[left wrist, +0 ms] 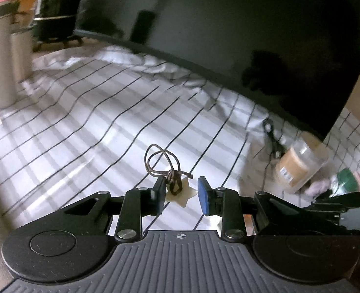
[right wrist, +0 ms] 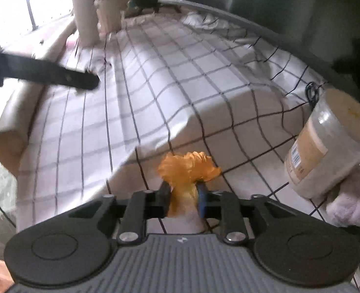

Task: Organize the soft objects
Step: 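Carry the keychain with the left gripper while the right gripper carries the flower toward the box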

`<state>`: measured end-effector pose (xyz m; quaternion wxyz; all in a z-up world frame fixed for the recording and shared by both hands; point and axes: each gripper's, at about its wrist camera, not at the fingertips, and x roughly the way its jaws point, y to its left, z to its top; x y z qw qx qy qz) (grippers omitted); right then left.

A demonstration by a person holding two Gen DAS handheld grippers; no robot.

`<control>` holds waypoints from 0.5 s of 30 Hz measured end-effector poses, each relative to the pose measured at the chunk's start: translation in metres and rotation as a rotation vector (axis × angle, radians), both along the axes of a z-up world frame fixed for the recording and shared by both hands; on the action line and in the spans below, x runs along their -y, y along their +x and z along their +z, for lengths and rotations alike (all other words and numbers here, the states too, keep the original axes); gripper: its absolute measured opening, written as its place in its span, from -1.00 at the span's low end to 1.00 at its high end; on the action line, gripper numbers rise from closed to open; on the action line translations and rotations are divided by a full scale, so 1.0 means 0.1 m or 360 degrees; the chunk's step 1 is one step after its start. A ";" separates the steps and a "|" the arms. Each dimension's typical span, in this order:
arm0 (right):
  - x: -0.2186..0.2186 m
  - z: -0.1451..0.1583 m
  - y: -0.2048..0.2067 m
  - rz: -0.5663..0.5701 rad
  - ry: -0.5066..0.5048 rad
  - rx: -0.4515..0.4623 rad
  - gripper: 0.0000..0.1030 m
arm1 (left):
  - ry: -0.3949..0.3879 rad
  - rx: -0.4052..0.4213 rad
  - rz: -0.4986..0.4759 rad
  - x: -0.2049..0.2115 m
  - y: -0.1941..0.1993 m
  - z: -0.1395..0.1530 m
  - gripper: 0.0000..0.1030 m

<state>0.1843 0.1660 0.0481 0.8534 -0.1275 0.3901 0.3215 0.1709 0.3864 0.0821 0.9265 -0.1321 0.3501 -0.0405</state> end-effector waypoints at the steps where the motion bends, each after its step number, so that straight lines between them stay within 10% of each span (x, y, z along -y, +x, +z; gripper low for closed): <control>1: 0.02 0.06 0.02 -0.0025 0.0024 -0.0012 -0.74 | -0.0007 0.0019 -0.0026 0.03 0.09 0.05 -0.39; 15: 1.11 1.54 0.18 -0.0551 0.0310 0.0328 -0.83 | -0.0005 0.0365 -0.0385 0.91 0.94 0.92 -0.39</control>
